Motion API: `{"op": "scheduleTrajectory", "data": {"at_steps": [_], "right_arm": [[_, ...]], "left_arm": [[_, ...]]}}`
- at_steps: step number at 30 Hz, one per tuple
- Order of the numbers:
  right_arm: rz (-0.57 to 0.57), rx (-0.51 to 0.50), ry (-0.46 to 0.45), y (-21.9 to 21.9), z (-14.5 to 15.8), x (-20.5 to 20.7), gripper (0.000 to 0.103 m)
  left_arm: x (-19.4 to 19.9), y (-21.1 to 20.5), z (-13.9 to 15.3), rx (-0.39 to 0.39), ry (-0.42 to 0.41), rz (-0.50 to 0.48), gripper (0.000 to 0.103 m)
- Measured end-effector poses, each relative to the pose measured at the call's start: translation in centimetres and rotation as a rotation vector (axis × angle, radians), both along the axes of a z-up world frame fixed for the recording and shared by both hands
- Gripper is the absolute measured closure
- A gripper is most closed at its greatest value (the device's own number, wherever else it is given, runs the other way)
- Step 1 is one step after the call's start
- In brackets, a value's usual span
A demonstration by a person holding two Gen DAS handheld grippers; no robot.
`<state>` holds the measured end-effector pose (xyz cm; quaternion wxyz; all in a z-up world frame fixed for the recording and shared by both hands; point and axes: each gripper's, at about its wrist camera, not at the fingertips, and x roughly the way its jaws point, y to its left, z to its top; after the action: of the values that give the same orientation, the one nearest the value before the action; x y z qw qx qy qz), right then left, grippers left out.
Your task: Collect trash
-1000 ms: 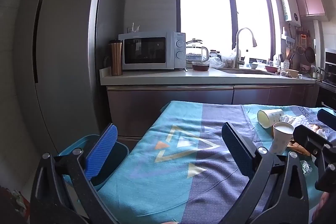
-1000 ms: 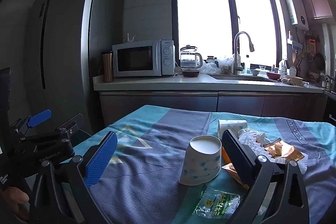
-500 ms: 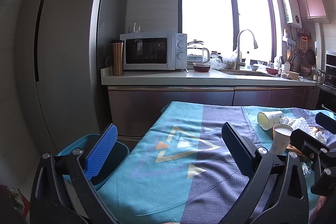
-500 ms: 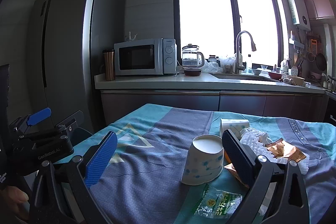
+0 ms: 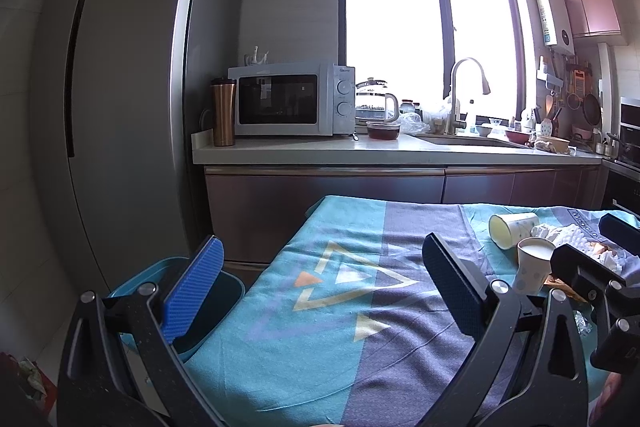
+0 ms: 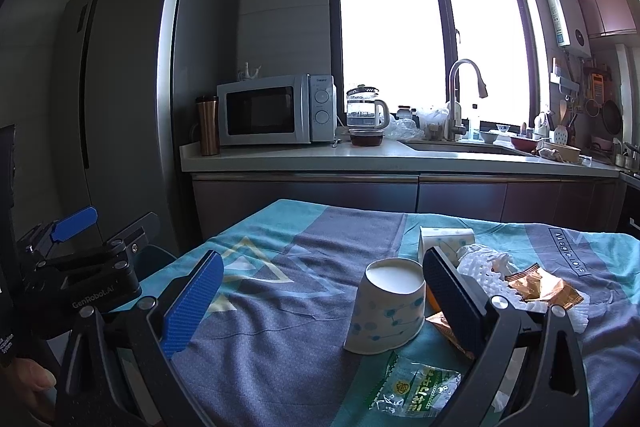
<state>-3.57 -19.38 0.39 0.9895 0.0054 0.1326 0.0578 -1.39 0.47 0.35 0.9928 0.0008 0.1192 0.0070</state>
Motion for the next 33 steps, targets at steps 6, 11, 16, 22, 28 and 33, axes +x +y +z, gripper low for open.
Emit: {"op": "scheduleTrajectory", "data": {"at_steps": [6, 11, 16, 22, 28, 33], "right_arm": [[0.001, 0.002, 0.003, 0.05, 0.07, 0.01, 0.007], [0.005, 0.005, 0.004, -0.03, 0.06, 0.25, 0.007], [0.005, 0.007, 0.004, -0.04, -0.06, 0.32, 0.007], [0.005, 0.008, 0.004, -0.04, -0.08, 0.4, 0.006], [0.008, 0.01, 0.003, 0.04, -0.27, 0.55, 0.007], [0.007, 0.011, 0.002, 0.05, -0.36, 0.5, 0.007]], "left_arm": [[0.02, -0.02, 0.0, -0.002, -0.001, 0.003, 0.005], [-0.05, -0.06, -0.05, -0.002, -0.002, 0.005, 0.005], [-0.04, -0.03, -0.04, -0.002, -0.002, 0.004, 0.005], [-0.04, -0.09, -0.09, -0.003, -0.004, 0.007, 0.005], [-0.02, -0.08, -0.15, -0.003, -0.002, 0.007, 0.005], [0.03, -0.05, -0.2, -0.005, 0.001, 0.006, 0.005]]}}
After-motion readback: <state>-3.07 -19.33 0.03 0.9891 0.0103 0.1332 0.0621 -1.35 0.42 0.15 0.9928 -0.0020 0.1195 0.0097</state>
